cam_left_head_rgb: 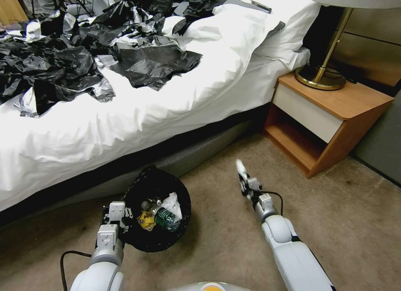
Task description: Pick up the trash bin, then pick up the garbage from the floor and place it into the trash bin.
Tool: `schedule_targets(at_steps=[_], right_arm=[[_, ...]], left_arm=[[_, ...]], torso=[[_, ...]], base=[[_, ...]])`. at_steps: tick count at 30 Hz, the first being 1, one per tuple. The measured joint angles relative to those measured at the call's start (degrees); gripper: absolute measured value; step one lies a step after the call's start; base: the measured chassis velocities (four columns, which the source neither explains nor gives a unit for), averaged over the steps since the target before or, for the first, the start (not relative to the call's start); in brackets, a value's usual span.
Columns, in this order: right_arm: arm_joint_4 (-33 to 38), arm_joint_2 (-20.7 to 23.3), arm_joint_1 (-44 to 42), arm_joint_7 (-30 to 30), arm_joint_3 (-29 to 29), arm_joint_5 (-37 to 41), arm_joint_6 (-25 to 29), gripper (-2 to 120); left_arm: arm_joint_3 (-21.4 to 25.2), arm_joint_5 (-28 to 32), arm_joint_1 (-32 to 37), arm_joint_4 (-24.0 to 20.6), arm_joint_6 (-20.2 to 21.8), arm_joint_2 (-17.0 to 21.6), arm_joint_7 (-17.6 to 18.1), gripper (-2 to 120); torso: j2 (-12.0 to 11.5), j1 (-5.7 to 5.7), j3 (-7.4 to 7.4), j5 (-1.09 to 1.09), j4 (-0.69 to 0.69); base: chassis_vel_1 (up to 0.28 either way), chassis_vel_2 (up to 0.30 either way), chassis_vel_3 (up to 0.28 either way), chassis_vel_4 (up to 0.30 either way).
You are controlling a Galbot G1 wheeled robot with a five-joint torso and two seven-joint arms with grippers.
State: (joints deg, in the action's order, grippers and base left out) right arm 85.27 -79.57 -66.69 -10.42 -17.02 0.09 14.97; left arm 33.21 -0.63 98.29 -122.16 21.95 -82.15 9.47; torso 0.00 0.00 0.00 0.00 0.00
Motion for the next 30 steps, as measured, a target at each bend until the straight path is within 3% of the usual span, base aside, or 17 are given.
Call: schedule_targets(at_steps=[4,11,13,20,30], right_arm=[[9.90,0.55,-3.06,-3.30,3.93,1.17,2.97,14],[16.09,1.56,-5.56,-4.74,11.58,1.37,5.15,14],[15.77,1.98,-5.45,-4.42,15.78,1.08,5.32,14],[9.19,1.50,-2.32,-2.42,22.44,-0.11,3.10,14],[4.19,1.43,0.32,-1.33,24.13,0.36,1.69,14]], left_arm=[[0.02,0.00,0.17,0.00,-0.01,0.07,-0.05,1],[-0.12,-0.14,0.24,-0.01,-0.01,0.08,-0.17,1],[-0.20,-0.16,0.07,0.00,0.02,0.07,-0.21,1],[-0.54,-0.41,-0.02,0.04,0.06,-0.17,-0.26,1],[-0.81,-0.64,0.04,-0.02,0.00,-0.61,-0.28,1]], torso=[[0.00,0.00,0.00,-0.01,0.00],[0.01,-0.01,0.00,-0.01,0.00],[0.01,-0.01,0.00,-0.01,0.00],[0.00,-0.01,0.00,0.00,0.01],[0.00,0.00,0.00,0.00,0.00]], base=[[0.000,0.000,0.000,0.000],[0.000,0.000,0.000,0.000],[0.000,0.000,0.000,0.000],[0.000,0.000,0.000,0.000],[0.000,0.000,0.000,0.000]])
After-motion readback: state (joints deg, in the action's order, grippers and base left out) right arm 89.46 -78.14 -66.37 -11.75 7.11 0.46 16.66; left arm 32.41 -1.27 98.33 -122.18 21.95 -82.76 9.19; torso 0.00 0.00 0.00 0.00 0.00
